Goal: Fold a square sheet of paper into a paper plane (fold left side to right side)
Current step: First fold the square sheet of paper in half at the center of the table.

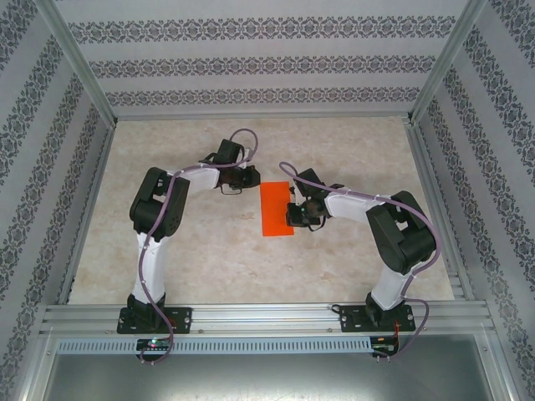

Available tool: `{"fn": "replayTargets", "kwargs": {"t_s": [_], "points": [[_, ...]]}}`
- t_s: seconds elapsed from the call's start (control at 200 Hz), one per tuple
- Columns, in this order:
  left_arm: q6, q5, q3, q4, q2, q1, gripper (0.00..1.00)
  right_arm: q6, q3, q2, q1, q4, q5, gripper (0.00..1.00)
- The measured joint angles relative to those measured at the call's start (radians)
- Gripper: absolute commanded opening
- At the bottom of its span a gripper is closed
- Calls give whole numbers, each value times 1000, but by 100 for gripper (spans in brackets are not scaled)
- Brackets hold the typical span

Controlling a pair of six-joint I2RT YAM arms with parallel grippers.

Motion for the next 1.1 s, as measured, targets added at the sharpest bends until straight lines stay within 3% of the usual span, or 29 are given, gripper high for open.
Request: {"fn": "replayTargets", "kwargs": {"t_s": [0.305,0.53,1.099], "points": [[-16,32,-95,35,-74,12,16,0,3,0,1,-6,3,0],[-26,97,-92,70,-76,-58,16,0,10,4,1,-16,4,0],[-21,22,30,33,33,-74,17,0,19,5,21,-32,33,0]]}}
